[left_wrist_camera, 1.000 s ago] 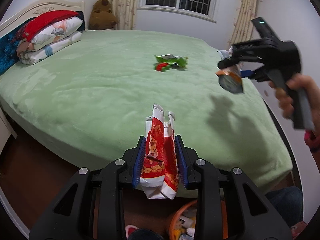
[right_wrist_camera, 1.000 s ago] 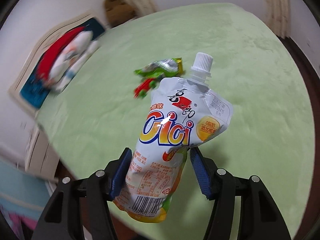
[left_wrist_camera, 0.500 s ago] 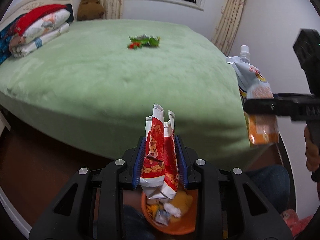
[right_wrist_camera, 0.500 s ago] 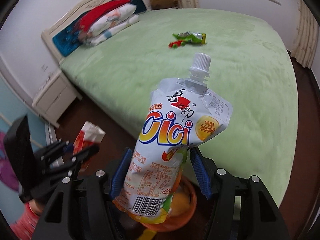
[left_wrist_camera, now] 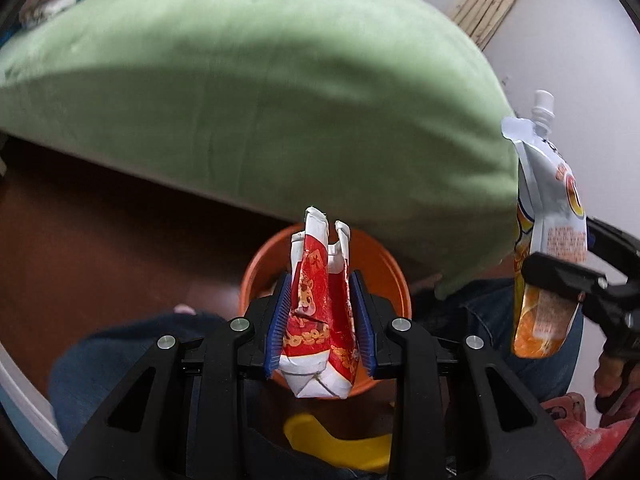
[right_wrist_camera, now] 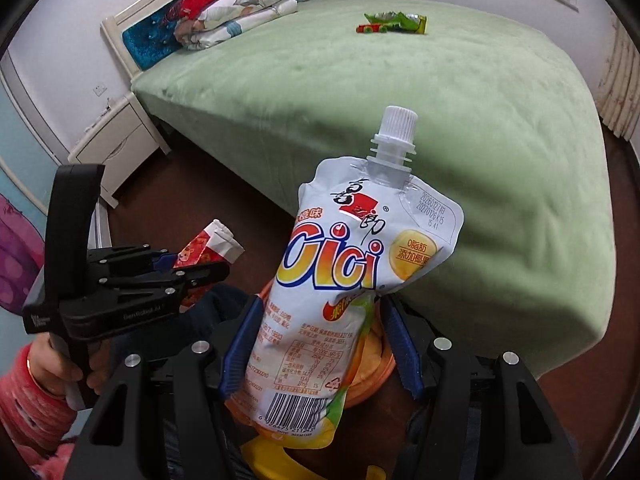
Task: Collect trash
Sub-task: 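Carry the wrapper and Cici pouch to the orange bucket and release both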
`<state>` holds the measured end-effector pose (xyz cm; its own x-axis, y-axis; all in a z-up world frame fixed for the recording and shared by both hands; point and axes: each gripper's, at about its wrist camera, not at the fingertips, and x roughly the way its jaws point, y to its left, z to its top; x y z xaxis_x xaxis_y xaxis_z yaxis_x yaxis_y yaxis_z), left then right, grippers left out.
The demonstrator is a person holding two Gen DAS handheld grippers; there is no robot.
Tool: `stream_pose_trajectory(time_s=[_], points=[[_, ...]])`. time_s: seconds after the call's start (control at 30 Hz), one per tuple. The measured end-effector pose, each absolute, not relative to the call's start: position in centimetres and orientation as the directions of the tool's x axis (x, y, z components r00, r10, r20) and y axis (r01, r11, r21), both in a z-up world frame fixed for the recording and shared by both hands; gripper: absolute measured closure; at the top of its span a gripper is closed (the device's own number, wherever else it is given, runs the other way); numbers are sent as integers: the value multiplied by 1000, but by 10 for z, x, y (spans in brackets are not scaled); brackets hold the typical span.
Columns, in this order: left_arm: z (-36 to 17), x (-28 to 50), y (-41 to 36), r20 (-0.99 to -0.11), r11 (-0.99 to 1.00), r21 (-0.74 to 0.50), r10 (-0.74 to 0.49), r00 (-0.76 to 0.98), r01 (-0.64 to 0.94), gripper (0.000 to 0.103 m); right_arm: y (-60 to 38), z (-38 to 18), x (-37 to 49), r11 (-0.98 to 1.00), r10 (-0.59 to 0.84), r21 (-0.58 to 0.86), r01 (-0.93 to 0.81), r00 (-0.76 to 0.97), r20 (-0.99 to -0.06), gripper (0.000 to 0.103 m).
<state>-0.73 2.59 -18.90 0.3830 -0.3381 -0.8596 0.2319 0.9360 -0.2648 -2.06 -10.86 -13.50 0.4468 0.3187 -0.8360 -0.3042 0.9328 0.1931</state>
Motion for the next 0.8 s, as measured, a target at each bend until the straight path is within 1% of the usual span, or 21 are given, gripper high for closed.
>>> stream_pose_trajectory(time_s=[0.17,0.47,0.8], points=[[-213,-12,19,-885,939,-267,-328,332,215,73,-109,-161,-23,930,331,224,-292,397,-856,44],[-249,-3,11,-922,946,-259,-302,243,192,73,-103,-204,-21,933,314,231,-277,309,-898,44],[-283,13,3,-946,950,-270,-291,140,156,73,-97,-234,1,941,301,246,-234,241,-923,44]])
